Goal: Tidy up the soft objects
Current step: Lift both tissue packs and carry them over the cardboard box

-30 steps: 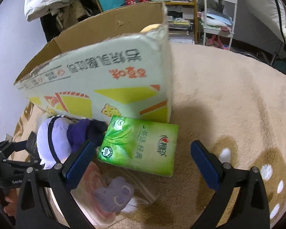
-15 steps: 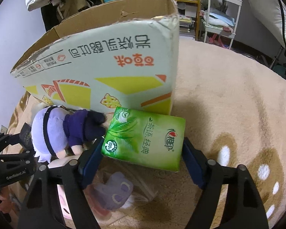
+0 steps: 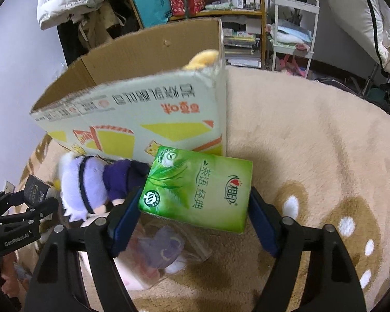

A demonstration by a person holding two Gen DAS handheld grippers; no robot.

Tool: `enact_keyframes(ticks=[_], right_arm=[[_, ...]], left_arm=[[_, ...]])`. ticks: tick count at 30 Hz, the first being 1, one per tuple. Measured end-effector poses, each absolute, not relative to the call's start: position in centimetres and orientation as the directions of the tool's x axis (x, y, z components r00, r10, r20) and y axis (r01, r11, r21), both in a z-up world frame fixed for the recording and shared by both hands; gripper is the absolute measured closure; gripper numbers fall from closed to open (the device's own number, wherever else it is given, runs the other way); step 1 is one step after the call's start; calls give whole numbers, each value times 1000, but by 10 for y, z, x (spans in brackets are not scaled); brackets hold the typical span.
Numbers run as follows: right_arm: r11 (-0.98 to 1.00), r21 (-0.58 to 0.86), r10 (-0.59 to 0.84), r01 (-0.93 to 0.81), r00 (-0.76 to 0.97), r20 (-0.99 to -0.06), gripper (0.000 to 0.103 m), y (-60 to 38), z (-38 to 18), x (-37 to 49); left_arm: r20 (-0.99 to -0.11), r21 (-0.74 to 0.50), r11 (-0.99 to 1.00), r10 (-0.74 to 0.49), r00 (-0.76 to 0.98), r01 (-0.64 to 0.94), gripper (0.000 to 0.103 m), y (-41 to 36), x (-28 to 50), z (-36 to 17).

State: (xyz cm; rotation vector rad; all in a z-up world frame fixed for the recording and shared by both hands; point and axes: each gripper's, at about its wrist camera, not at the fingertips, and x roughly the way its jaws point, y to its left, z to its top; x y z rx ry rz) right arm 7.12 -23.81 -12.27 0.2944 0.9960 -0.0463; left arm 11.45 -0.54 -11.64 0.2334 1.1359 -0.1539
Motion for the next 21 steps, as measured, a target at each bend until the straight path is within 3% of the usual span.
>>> enact_keyframes(ticks=[15, 21], right_arm=[[965, 242, 121, 103, 643, -756, 21, -224, -71, 45], [977, 207, 98, 61, 728, -678, 21, -211, -42, 35]], left_arm=[[-734, 84, 976, -77, 675, 202, 38, 0, 82, -50], [-655, 81, 979, -89, 750, 186, 38, 1, 72, -30]])
